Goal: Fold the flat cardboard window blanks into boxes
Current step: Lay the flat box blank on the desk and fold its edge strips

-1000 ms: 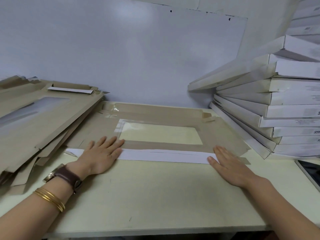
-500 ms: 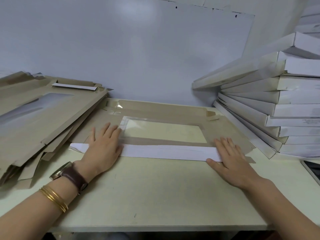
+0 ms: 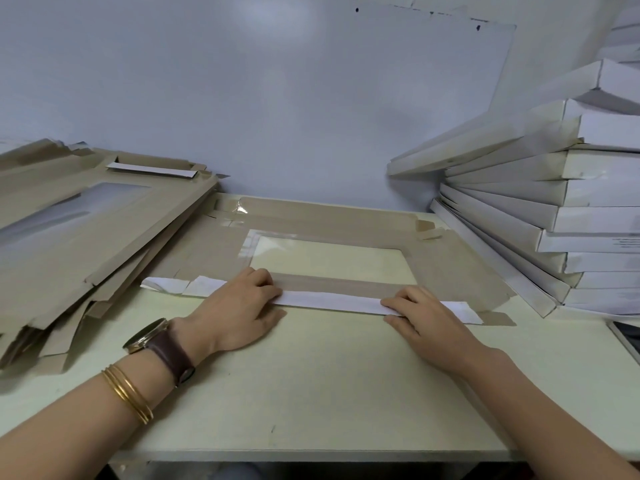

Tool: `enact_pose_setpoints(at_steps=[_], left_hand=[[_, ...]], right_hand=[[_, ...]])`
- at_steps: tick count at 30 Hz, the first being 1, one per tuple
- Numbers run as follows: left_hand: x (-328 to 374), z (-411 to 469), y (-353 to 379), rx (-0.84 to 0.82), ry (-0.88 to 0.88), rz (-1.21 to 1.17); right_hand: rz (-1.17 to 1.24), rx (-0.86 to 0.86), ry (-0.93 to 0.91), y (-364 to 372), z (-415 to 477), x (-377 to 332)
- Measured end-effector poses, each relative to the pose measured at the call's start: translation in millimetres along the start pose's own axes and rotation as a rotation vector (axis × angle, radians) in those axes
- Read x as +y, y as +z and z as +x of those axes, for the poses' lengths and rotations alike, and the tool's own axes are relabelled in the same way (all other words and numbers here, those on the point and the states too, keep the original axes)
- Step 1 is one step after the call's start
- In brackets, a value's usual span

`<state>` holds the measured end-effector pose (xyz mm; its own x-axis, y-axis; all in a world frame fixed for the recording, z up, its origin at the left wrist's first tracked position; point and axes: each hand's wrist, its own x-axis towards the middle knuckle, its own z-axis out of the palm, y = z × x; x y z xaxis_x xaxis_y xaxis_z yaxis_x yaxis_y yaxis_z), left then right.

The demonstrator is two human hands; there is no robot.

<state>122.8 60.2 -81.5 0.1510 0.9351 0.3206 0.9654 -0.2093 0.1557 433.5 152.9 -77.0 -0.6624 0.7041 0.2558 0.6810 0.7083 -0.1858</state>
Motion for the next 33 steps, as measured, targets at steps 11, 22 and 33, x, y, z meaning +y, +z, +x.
enact_pose_setpoints(at_steps=[11,22,33], left_hand=[[2,7,-9,0.002,-0.042,0.009],[-2,23,3,0.011,-0.089,0.205],[-3,27,14,0.052,-0.106,0.189]], right_hand=[[-0.087,-0.067,0.109,-14,13,-5],[-0.113,-0.107,0.209,-2,31,-5],[-0.101,-0.067,0.205,5,33,-4]])
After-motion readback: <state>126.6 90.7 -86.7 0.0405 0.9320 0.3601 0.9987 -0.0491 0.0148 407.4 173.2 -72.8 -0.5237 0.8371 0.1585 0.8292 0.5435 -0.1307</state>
